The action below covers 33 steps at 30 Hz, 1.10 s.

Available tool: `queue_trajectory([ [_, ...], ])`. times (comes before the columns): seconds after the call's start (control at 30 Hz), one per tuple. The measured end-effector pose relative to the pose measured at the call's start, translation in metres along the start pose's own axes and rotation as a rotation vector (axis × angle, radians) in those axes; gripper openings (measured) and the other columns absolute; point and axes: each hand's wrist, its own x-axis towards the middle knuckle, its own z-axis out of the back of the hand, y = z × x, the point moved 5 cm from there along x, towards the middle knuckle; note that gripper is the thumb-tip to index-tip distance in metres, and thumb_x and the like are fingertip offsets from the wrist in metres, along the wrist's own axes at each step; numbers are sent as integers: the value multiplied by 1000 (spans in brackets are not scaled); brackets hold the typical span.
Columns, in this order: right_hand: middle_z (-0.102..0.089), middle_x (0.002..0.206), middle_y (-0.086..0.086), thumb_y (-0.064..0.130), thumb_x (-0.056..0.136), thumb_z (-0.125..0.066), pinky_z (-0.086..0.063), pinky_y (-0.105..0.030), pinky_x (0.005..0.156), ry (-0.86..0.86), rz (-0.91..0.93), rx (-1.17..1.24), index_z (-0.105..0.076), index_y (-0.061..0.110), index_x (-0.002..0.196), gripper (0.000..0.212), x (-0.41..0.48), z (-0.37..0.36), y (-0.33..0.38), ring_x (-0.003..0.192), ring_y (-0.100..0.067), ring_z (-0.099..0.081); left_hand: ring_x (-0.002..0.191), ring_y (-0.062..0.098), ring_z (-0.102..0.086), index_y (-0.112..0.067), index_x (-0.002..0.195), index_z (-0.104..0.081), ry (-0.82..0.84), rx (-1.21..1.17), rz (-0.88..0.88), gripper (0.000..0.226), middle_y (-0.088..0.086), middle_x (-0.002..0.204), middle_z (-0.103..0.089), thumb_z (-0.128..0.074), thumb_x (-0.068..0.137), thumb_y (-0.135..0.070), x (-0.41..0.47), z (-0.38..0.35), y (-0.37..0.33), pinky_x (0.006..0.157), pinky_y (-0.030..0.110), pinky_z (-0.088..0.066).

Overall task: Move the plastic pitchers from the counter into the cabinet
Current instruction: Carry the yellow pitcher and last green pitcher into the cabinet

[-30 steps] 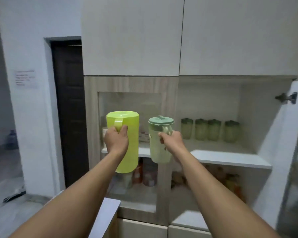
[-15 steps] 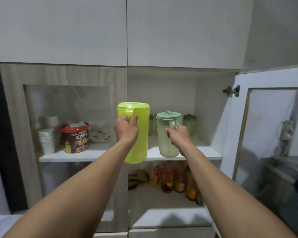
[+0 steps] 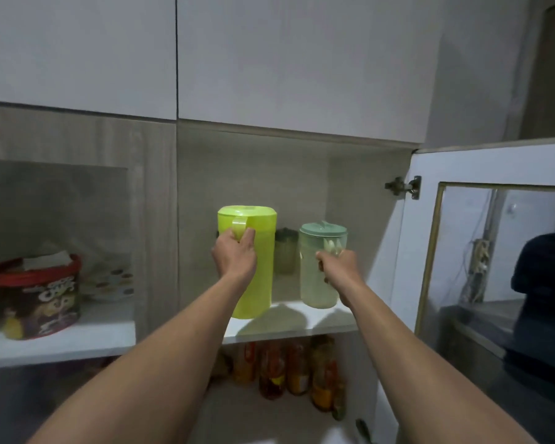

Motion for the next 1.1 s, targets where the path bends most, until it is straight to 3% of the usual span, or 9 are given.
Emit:
queue_trajectory([
  [0.1,-71,93,-10,27,80,-64,-47,-34,67,-23,-15,9,-67,8,108,34,31,-17,-6,78,-23,-64,61,24,-47,-1,70,-57,17,-16,6,34,3,58,-48,-61,89,-29,28,-20,14,59,31,-34],
  [0.3,-70,82,-8,24,87,-67,-51,-38,72,-35,-15,-31,-69,9,92,15,84,-47,-30,74,-24,-65,58,22,-47,-9,65,-51,31,-2,22,34,3,56,-48,-61,89,-32,78,-62,59,60,36,-42],
  [0.4,-68,80,-10,27,86,-68,-48,-35,69,-38,-32,-41,-65,10,84,18,114,-63,-49,69,-26,-62,56,23,-46,-14,62,-46,20,41,40,36,3,54,-45,-62,89,-33,95,-81,80,58,36,-42],
  [0.53,-66,85,-9,31,90,-65,-44,-30,69,14,-62,-57,-59,9,98,25,147,-85,-75,77,-25,-63,63,32,-61,-14,57,-48,43,63,43,39,4,56,-52,-62,91,-27,114,-109,109,59,36,-43],
  [0.7,-72,83,-8,28,87,-64,-54,-34,76,71,-86,-86,-70,9,92,21,189,-113,-107,80,-27,-67,79,38,-66,-6,74,-62,66,60,96,25,21,75,-67,-61,93,-23,131,-140,141,64,31,-41],
  [0.77,-69,88,-5,24,90,-65,-48,-31,76,88,-99,-104,-70,9,98,18,209,-120,-118,84,-25,-63,79,38,-64,-5,78,-62,56,83,95,24,23,79,-66,-59,94,-22,138,-151,150,64,30,-36],
  [0.93,-56,72,1,28,95,-64,-37,-15,50,133,-84,-218,-64,6,92,21,245,-132,-138,65,-16,-52,91,44,-61,8,91,-65,45,292,-8,36,30,93,-67,-55,98,-26,148,-169,165,69,36,-34],
  [1.1,-62,74,-8,26,87,-75,-40,-32,65,136,-128,-150,-57,18,72,25,274,-149,-165,74,-28,-59,96,46,-60,13,100,-63,60,345,15,41,32,98,-66,-53,99,-26,155,-183,174,71,40,-34],
])
